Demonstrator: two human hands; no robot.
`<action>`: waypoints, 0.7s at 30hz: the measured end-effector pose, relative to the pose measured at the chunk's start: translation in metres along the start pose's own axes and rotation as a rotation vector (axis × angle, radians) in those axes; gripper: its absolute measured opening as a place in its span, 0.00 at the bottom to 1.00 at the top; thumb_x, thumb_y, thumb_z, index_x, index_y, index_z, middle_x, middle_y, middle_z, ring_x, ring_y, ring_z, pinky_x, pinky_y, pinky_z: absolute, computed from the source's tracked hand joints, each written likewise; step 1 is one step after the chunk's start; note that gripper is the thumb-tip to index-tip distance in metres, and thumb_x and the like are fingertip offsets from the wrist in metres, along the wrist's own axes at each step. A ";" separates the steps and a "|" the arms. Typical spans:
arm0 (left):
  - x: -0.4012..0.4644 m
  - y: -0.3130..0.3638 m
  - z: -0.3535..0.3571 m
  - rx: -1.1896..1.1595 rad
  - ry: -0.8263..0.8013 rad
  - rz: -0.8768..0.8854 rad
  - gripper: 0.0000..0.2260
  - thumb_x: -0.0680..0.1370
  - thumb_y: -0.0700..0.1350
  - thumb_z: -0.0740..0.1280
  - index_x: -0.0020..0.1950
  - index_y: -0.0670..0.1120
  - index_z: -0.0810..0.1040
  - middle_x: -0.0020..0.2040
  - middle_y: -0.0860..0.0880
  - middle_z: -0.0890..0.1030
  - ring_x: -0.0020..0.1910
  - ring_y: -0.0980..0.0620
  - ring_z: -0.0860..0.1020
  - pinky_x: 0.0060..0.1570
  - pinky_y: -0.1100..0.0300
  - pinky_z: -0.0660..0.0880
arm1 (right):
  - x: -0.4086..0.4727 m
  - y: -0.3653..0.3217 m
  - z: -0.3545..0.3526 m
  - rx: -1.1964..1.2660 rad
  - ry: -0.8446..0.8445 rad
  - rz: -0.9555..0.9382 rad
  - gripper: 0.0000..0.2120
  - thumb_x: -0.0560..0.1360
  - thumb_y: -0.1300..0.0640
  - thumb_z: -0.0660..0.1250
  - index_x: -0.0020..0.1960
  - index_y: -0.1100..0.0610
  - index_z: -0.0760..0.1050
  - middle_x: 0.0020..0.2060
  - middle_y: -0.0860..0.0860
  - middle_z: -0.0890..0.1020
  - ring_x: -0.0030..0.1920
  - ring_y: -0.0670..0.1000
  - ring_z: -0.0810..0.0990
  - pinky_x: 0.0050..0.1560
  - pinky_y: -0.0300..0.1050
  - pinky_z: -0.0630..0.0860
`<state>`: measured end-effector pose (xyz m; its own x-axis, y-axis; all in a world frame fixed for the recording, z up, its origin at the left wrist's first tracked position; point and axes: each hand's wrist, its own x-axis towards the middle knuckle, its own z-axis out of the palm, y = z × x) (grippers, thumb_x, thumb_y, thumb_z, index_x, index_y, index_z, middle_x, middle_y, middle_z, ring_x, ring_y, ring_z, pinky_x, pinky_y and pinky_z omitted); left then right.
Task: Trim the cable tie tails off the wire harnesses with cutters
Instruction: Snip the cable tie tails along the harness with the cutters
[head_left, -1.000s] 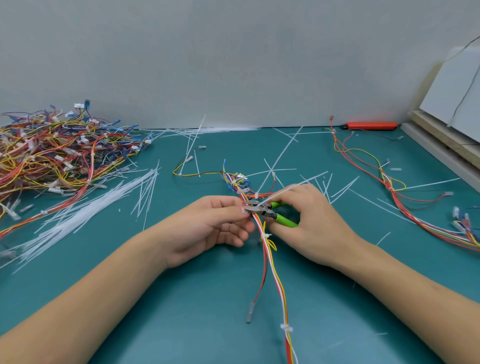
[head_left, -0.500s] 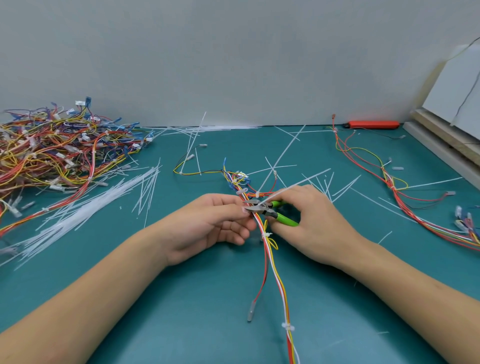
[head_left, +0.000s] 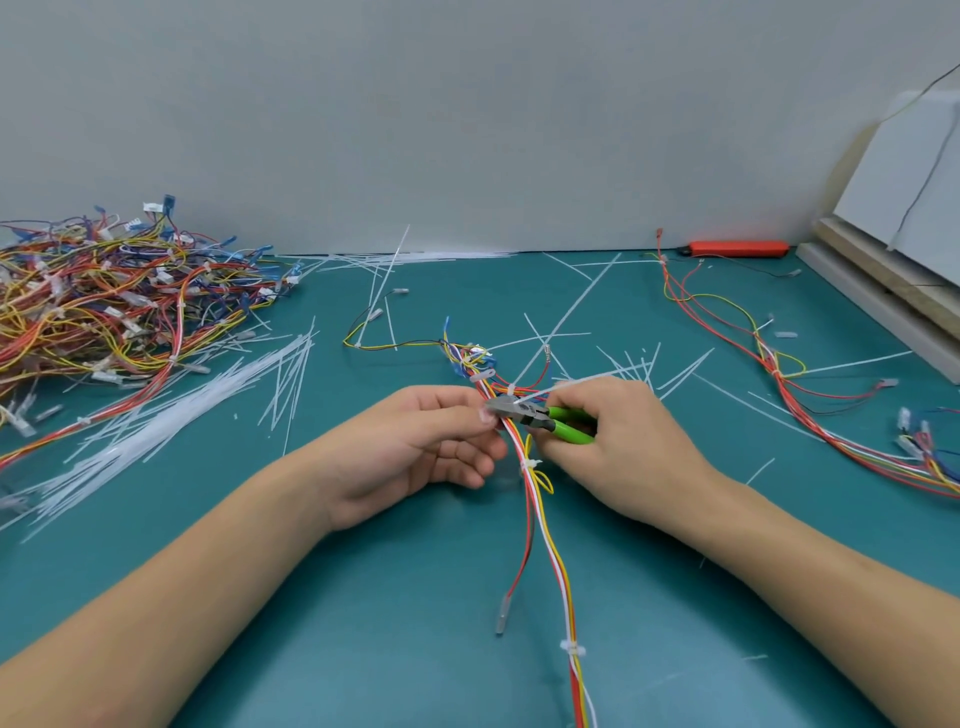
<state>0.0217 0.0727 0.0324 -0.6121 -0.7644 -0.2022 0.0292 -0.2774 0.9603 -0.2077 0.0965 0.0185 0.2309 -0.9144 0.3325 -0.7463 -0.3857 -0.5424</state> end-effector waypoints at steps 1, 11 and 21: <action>0.000 0.000 0.000 -0.001 0.004 -0.001 0.06 0.76 0.43 0.70 0.50 0.42 0.80 0.44 0.41 0.83 0.37 0.50 0.80 0.39 0.61 0.79 | 0.001 -0.001 0.000 0.007 -0.006 -0.021 0.08 0.72 0.57 0.72 0.36 0.50 0.76 0.30 0.46 0.75 0.36 0.50 0.74 0.39 0.51 0.73; 0.001 -0.001 -0.002 -0.007 0.001 -0.004 0.03 0.76 0.42 0.70 0.43 0.46 0.82 0.43 0.41 0.83 0.37 0.50 0.80 0.39 0.61 0.79 | 0.001 -0.003 -0.003 0.026 -0.022 -0.100 0.11 0.73 0.60 0.74 0.53 0.49 0.85 0.46 0.41 0.85 0.51 0.46 0.80 0.55 0.48 0.77; 0.001 -0.001 -0.001 -0.008 -0.001 -0.007 0.03 0.76 0.43 0.71 0.44 0.44 0.81 0.43 0.41 0.83 0.36 0.50 0.80 0.39 0.62 0.79 | 0.001 -0.003 -0.005 0.010 -0.063 -0.066 0.09 0.74 0.60 0.71 0.51 0.49 0.84 0.42 0.46 0.83 0.47 0.48 0.79 0.50 0.50 0.76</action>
<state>0.0220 0.0716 0.0311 -0.6133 -0.7618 -0.2087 0.0315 -0.2876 0.9572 -0.2082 0.0977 0.0242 0.3185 -0.8927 0.3188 -0.7220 -0.4464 -0.5286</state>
